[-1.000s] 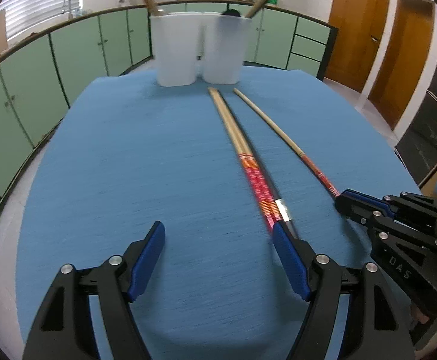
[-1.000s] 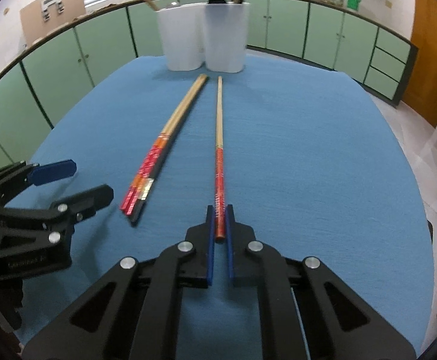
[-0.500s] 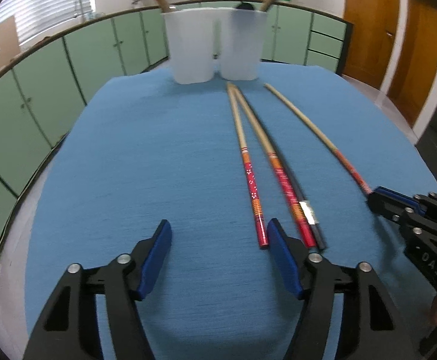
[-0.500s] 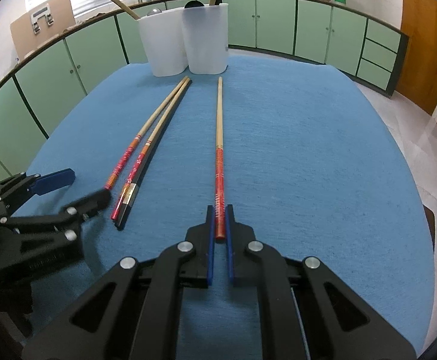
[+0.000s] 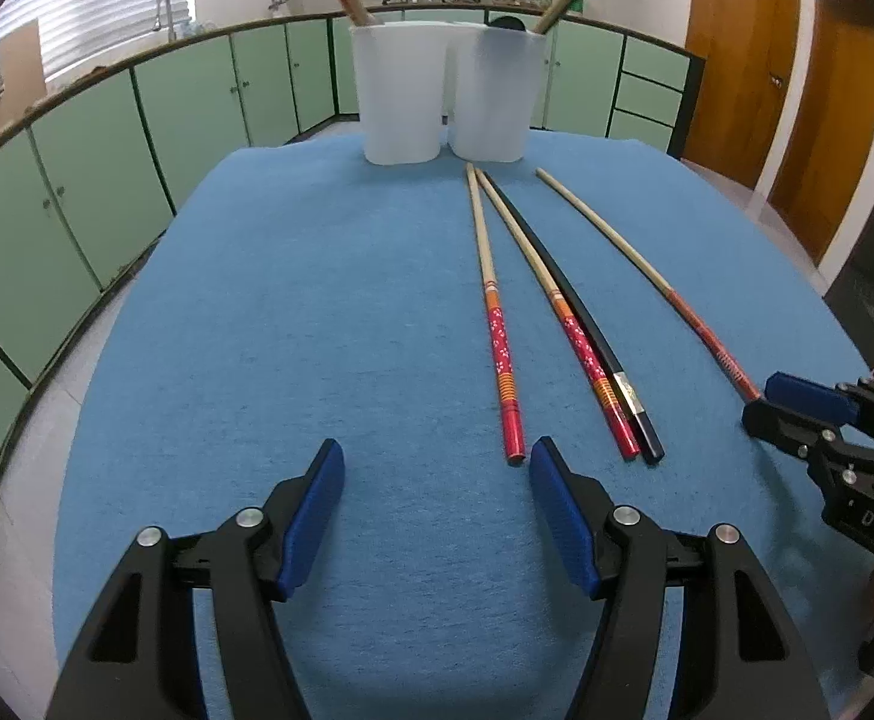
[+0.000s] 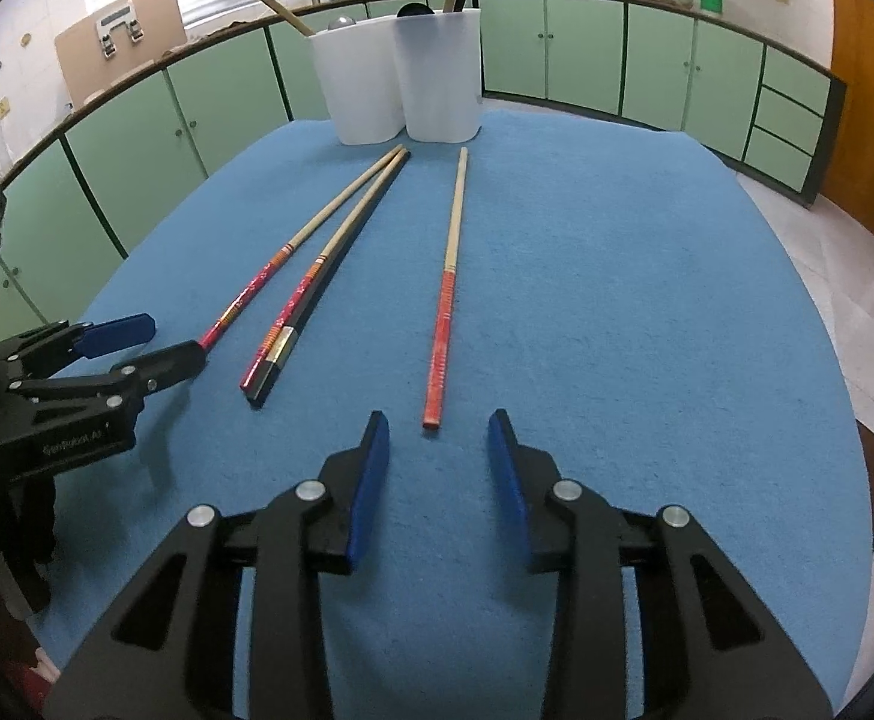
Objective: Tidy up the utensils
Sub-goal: 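Grasp a red-patterned chopstick with the right tool while the left tool grasps another red-patterned one, then lift both chopsticks and lower them into the holder compartments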
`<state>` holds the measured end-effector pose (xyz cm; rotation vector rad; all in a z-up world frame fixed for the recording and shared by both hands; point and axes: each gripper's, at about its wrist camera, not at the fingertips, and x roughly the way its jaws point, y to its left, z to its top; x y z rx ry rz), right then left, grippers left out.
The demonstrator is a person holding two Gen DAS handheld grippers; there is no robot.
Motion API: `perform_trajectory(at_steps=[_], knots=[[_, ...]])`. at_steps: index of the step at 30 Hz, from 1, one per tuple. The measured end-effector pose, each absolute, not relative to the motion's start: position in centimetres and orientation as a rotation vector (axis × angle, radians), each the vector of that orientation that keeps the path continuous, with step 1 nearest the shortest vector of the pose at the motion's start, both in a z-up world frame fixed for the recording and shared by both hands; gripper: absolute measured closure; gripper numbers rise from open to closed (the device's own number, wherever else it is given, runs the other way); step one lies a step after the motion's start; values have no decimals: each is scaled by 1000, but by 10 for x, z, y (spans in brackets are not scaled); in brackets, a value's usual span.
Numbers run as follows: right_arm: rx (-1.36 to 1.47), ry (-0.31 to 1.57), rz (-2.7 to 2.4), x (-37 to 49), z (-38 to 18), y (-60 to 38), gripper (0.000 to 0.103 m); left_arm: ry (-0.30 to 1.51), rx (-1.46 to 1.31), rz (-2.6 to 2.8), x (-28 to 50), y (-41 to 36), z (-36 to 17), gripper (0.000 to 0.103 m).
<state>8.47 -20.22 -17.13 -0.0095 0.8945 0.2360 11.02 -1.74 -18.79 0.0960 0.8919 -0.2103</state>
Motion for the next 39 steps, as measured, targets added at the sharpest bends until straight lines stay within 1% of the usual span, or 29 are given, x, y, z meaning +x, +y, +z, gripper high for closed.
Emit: perform_trajectory(at_steps=[3, 8, 11, 13, 14, 15, 16, 17, 18, 19, 20, 26, 31, 39], knots=[[-3, 892, 226, 86, -171, -202, 76, 891, 94, -207, 112, -21, -188, 42], [13, 894, 208, 92, -172, -203, 84, 884, 119, -213, 112, -30, -188, 55], [-6, 893, 201, 93, -172, -198, 85, 883, 124, -216, 111, -34, -187, 59], [-30, 892, 199, 93, -172, -195, 90, 883, 123, -219, 112, -35, -187, 61], [-46, 891, 198, 92, -172, -193, 91, 882, 122, -221, 111, -36, -187, 65], [-56, 891, 202, 92, -172, -192, 97, 881, 123, -230, 111, -37, -187, 68], [-72, 890, 210, 91, -172, -189, 97, 881, 125, -238, 111, -39, -187, 78], [-83, 888, 208, 91, -172, -187, 97, 878, 134, -241, 111, -41, -187, 86], [-93, 887, 205, 91, -172, -186, 97, 877, 141, -240, 111, -43, -187, 88], [-92, 887, 205, 91, -172, -187, 98, 876, 148, -243, 111, -45, -187, 94], [-88, 888, 205, 91, -171, -188, 98, 877, 148, -248, 110, -46, -187, 97], [-48, 887, 207, 90, -159, -196, 98, 872, 128, -266, 108, -40, -173, 97], [-12, 864, 214, 92, -134, -204, 98, 811, 144, -273, 104, -32, -137, 97], [31, 756, 241, 94, -77, -214, 98, 679, 140, -291, 103, -27, -77, 98]])
